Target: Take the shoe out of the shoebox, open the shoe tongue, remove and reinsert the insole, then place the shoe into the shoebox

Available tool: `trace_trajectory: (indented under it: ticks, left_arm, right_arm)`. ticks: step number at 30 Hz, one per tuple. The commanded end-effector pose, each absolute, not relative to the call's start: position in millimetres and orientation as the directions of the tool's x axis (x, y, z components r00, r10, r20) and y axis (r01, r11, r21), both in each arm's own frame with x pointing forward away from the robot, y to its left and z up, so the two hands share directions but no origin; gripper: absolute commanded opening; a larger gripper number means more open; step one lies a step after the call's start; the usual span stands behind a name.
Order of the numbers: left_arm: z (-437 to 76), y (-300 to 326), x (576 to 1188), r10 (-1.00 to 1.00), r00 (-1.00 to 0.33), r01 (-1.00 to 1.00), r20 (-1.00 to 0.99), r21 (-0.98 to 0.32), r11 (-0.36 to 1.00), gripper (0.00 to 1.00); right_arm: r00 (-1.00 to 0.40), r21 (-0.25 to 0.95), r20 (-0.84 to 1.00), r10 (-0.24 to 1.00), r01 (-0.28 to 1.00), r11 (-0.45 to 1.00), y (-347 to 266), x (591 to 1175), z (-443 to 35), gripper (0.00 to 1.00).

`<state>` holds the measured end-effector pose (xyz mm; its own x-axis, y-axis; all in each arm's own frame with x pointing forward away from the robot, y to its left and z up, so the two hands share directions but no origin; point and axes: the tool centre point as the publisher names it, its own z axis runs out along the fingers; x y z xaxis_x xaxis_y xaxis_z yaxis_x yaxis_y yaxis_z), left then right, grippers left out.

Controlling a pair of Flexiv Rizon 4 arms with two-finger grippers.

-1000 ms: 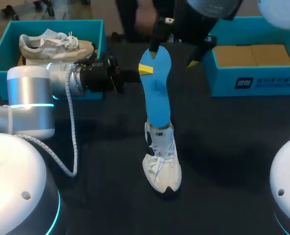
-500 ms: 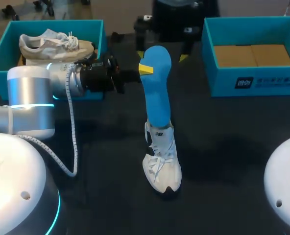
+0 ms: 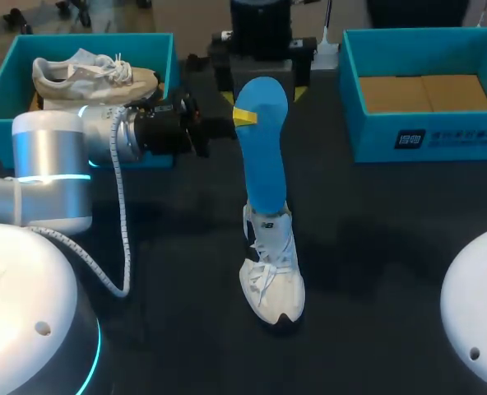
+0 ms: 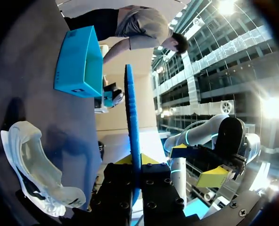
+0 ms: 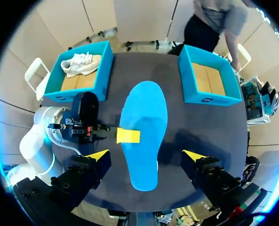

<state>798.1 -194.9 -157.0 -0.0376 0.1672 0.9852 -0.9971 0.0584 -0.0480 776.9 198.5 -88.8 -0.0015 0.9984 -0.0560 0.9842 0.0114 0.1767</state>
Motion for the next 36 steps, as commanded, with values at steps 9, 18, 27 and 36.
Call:
trace_trajectory:
  ticks: [9,18,27,36]
  left_arm:
    - [-157.1,-193.9,797.4,0.165,-0.038,-0.997,0.986,-0.048,0.059,0.00]
    - [-157.1,-193.9,797.4,0.165,-0.038,-0.997,0.986,-0.048,0.059,0.00]
    - [-157.1,-193.9,797.4,0.165,-0.038,-0.997,0.986,-0.048,0.059,0.00]
    - [-157.1,-193.9,797.4,0.165,-0.038,-0.997,0.986,-0.048,0.059,0.00]
  right_arm:
    - [-0.001,0.180,-0.054,0.999,0.984,0.010,199.4,777.9,-89.6,1.00]
    - [-0.001,0.180,-0.054,0.999,0.984,0.010,199.4,777.9,-89.6,1.00]
    - [-0.009,0.177,-0.044,0.999,0.984,0.017,197.0,778.4,-89.5,1.00]
    - [-0.103,0.196,0.201,0.974,0.979,0.063,176.5,778.1,-80.8,1.00]
